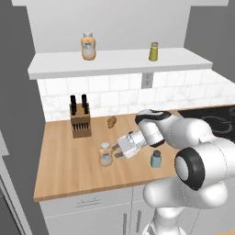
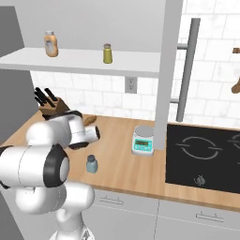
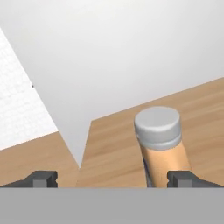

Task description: Put the shaker and condiment bottle from the counter next to their counterparts in the cabinet.

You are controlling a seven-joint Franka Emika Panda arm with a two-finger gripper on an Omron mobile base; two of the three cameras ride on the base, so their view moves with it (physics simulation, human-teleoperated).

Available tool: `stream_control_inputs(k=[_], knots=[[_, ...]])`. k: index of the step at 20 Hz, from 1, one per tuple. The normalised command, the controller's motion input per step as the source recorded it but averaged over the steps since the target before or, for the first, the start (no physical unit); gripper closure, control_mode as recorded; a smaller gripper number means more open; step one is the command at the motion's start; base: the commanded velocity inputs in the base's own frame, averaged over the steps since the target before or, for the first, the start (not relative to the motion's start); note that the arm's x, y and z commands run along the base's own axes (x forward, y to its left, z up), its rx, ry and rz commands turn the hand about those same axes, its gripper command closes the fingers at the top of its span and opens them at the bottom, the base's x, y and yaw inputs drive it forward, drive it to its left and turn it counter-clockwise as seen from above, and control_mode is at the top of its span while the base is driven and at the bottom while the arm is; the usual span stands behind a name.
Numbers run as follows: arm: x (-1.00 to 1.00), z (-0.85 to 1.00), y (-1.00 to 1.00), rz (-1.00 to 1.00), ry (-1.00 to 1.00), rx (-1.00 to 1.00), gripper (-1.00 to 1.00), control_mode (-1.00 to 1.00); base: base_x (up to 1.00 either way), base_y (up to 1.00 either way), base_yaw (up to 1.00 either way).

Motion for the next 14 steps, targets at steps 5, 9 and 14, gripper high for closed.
stream_control_inputs(k=[5, 9, 14], knots=[[0.36, -0.02, 0.09, 0.0, 0.0, 0.0, -1.0, -1.0, 0.0, 0.0, 0.0], [0.14, 0.0, 0.0, 0.0, 0.0, 0.0, -1.0, -1.0, 0.0, 0.0, 0.0], [-0.03, -0.02, 0.0, 0.0, 0.0, 0.0, -1.0, -1.0, 0.0, 0.0, 0.0]])
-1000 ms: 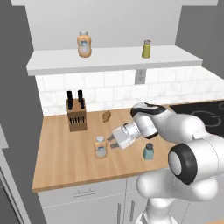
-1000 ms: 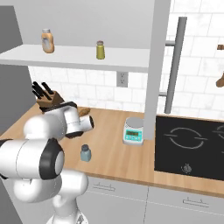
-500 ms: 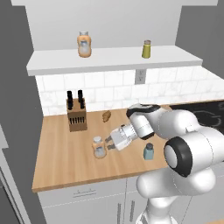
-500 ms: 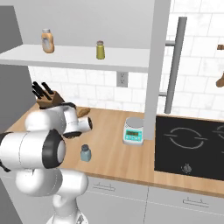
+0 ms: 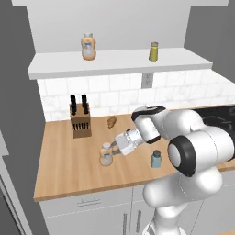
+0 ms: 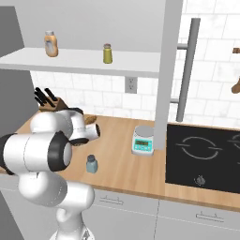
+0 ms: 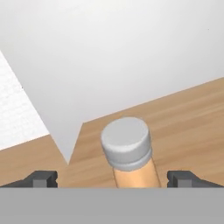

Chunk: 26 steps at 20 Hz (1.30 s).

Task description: Put the shaker and condiment bottle from the counter next to their counterparts in the cabinet.

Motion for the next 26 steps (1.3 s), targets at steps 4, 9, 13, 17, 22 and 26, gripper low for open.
stream_control_inputs(k=[4, 9, 13, 17, 22, 26], knots=[[-0.02, -0.04, 0.0, 0.0, 0.0, 0.0, -1.0, -1.0, 0.0, 0.0, 0.0], [0.0, -0.21, 0.09, 0.0, 0.11, -0.05, -1.0, -1.0, 0.0, 0.0, 0.0], [0.01, -0.16, 0.1, 0.0, 0.11, -0.04, -1.0, -1.0, 0.0, 0.0, 0.0], [0.05, -0.08, 0.0, 0.0, 0.1, 0.0, -1.0, -1.0, 0.0, 0.0, 0.0], [0.0, -0.09, 0.06, 0.0, 0.13, 0.0, -1.0, -1.0, 0.0, 0.0, 0.0], [0.11, -0.24, 0.53, 0.0, 0.35, -0.01, 1.0, -1.0, 0.0, 0.0, 0.0]])
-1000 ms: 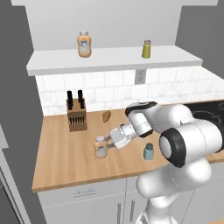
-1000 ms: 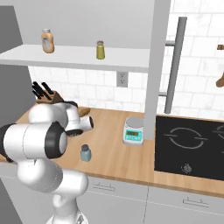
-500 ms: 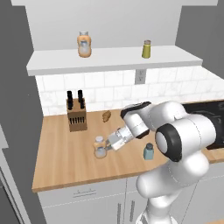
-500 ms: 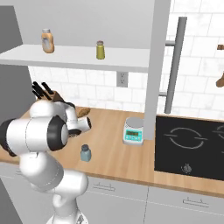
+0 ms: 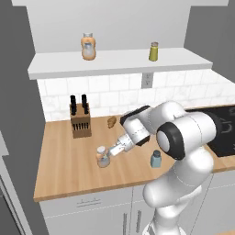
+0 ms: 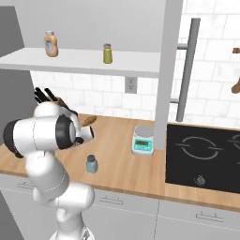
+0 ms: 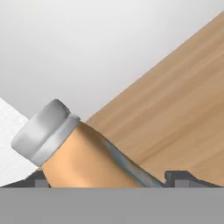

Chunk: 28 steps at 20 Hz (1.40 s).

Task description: Put the shaker and condiment bottle from the counter next to their counterparts in the cabinet.

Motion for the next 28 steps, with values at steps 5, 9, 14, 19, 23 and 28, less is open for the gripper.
stream_control_inputs(k=[5, 9, 14, 19, 23, 28], knots=[[0.18, -0.24, -0.17, 0.0, 0.27, 0.12, 1.0, -1.0, 0.0, 0.0, 0.0], [-0.03, 0.03, -0.14, 0.0, 0.06, 0.14, 1.0, -1.0, 0.0, 0.0, 0.0], [-0.05, 0.69, -0.01, -0.03, -0.06, 0.14, 1.0, -1.0, 0.0, 0.0, 0.0], [0.0, 0.84, 0.03, -0.08, -0.08, 0.06, 1.0, -1.0, 0.0, 0.0, 0.0], [0.0, 0.22, 0.04, -0.03, 0.0, 0.01, 1.0, -1.0, 0.0, 0.0, 0.0], [-0.05, 0.03, 0.0, -0.13, -0.02, 0.01, 1.0, -1.0, 0.0, 0.0, 0.0]])
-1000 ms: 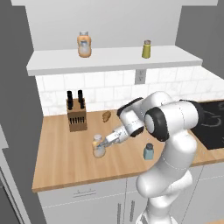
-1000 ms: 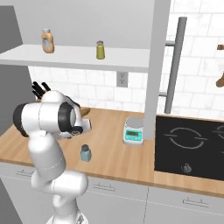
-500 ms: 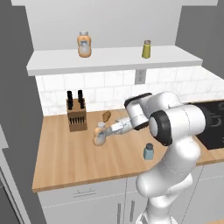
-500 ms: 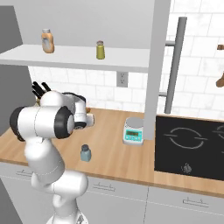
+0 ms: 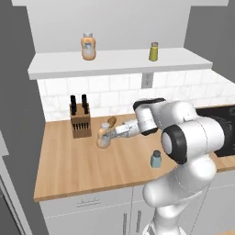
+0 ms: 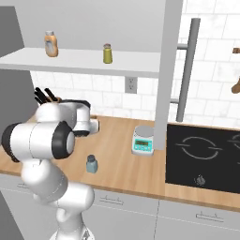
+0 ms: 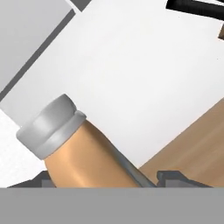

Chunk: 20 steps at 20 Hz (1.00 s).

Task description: Put the shaker and condiment bottle from the counter next to their counterparts in the cabinet.

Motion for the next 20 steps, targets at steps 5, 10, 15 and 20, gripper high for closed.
stream_control_inputs(k=[5, 10, 15, 20], knots=[[0.0, 0.42, 0.02, -0.34, -0.13, 0.01, 1.0, -1.0, 0.0, 0.0, 0.0], [-0.11, 0.27, 0.14, -0.16, -0.1, 0.0, 1.0, -1.0, 0.0, 0.0, 0.0], [0.01, 0.44, 0.0, -0.11, -0.04, 0.0, 1.0, -1.0, 0.0, 0.0, 0.0], [0.2, 0.71, 0.13, -0.21, -0.04, 0.0, 1.0, -1.0, 0.0, 0.0, 0.0]])
